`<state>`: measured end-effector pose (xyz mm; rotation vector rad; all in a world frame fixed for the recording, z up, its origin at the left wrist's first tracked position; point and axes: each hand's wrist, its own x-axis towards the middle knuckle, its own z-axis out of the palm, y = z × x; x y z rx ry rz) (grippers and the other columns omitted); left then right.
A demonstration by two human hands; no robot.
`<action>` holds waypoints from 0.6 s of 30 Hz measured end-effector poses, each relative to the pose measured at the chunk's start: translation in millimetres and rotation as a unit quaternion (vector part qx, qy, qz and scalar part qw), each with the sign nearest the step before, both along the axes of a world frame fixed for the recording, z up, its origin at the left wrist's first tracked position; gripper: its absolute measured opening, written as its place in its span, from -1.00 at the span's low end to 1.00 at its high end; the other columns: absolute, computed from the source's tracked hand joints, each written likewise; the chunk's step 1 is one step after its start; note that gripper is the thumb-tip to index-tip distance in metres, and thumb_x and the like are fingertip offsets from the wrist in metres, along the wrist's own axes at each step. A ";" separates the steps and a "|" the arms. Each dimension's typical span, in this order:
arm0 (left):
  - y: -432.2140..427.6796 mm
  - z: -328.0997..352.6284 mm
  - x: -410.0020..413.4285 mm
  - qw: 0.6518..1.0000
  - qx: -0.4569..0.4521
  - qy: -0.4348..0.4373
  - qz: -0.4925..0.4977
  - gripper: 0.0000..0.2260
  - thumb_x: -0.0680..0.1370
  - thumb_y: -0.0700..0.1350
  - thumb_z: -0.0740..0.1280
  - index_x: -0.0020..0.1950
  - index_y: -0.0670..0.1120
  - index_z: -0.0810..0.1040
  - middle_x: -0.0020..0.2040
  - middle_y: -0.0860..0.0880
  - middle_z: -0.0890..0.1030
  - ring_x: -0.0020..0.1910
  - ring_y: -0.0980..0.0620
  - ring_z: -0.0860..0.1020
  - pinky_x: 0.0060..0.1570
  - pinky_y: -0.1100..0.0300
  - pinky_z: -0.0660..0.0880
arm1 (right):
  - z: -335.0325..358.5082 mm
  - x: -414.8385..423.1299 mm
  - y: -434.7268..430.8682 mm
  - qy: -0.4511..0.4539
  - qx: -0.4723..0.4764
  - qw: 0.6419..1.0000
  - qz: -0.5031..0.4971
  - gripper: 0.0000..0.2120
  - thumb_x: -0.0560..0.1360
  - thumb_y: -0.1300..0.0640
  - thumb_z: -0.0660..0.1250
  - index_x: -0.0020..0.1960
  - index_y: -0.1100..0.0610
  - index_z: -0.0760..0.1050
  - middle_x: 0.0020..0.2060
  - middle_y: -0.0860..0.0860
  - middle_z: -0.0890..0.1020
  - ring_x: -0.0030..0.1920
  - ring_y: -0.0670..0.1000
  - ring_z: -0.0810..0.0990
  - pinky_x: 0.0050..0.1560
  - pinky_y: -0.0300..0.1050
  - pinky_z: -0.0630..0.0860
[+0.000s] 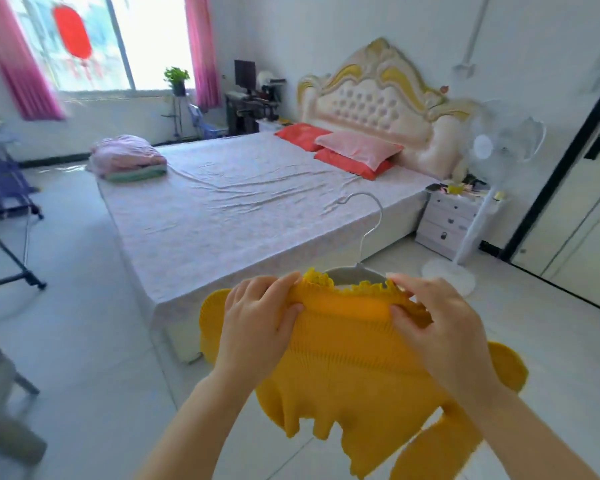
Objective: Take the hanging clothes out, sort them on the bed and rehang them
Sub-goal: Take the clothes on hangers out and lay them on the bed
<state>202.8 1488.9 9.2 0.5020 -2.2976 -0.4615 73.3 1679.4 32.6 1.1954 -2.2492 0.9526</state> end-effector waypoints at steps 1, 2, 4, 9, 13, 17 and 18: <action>-16.8 -2.5 -0.2 1.000 0.000 -0.001 0.017 -0.67 0.47 0.02 0.27 0.21 -0.02 0.54 -0.01 -0.03 0.60 0.00 -0.11 0.54 0.06 0.08 0.33 | -3.9 -6.4 -21.4 -0.013 -0.004 1.000 0.017 -0.60 0.36 0.19 0.46 0.18 0.04 0.52 -0.14 -0.17 0.46 -0.27 -0.27 0.42 -0.31 -0.50 0.32; -33.4 -5.1 -0.7 0.999 0.001 -0.003 0.035 -0.66 0.47 0.02 0.27 0.21 -0.02 0.54 -0.01 -0.03 0.60 0.00 -0.11 0.54 0.06 0.07 0.33 | -7.8 -13.2 -43.2 -0.024 -0.007 0.999 0.034 -0.61 0.37 0.19 0.46 0.18 0.03 0.52 -0.13 -0.18 0.46 -0.25 -0.29 0.43 -0.32 -0.51 0.33; -66.6 -11.5 -2.8 0.997 0.004 -0.006 0.074 -0.66 0.45 -0.01 0.30 0.20 -0.02 0.55 -0.02 -0.03 0.60 -0.01 -0.12 0.55 0.05 0.05 0.35 | -16.1 -27.5 -87.1 -0.038 -0.007 0.997 0.071 -0.61 0.37 0.19 0.46 0.17 0.03 0.52 -0.14 -0.17 0.48 -0.23 -0.30 0.43 -0.31 -0.50 0.33; -154.7 -33.6 -16.0 0.986 0.016 -0.023 0.162 -0.67 0.44 -0.05 0.36 0.20 -0.05 0.56 -0.03 -0.05 0.61 0.01 -0.13 0.55 0.05 0.05 0.36 | -36.2 -67.3 -205.5 -0.092 -0.002 0.983 0.157 -0.64 0.37 0.17 0.46 0.14 -0.03 0.54 -0.14 -0.25 0.47 -0.20 -0.33 0.48 -0.28 -0.49 0.38; -220.4 -43.8 -29.7 0.972 0.047 -0.046 0.225 -0.65 0.42 -0.12 0.44 0.21 -0.04 0.55 -0.01 -0.05 0.60 0.04 -0.12 0.53 0.07 0.10 0.30 | -44.4 -97.0 -297.2 -0.148 0.018 0.965 0.215 -0.68 0.39 0.16 0.44 0.12 -0.07 0.54 -0.15 -0.31 0.44 -0.14 -0.33 0.49 -0.20 -0.42 0.40; -281.8 -47.3 -37.9 0.958 0.065 -0.052 0.274 -0.62 0.42 -0.12 0.44 0.23 -0.05 0.54 0.02 -0.07 0.60 0.07 -0.12 0.52 0.07 0.10 0.27 | -51.2 -117.2 -380.1 -0.162 0.047 0.949 0.266 -0.70 0.41 0.16 0.43 0.11 -0.06 0.55 -0.12 -0.22 0.49 -0.16 -0.30 0.49 -0.18 -0.39 0.42; -295.8 -49.0 -39.1 0.955 0.068 -0.054 0.284 -0.62 0.43 -0.11 0.44 0.23 -0.05 0.54 0.03 -0.07 0.60 0.08 -0.11 0.51 0.08 0.12 0.26 | -52.8 -120.9 -399.1 -0.165 0.052 0.946 0.275 -0.70 0.41 0.17 0.42 0.11 -0.06 0.56 -0.11 -0.20 0.50 -0.16 -0.30 0.48 -0.17 -0.39 0.41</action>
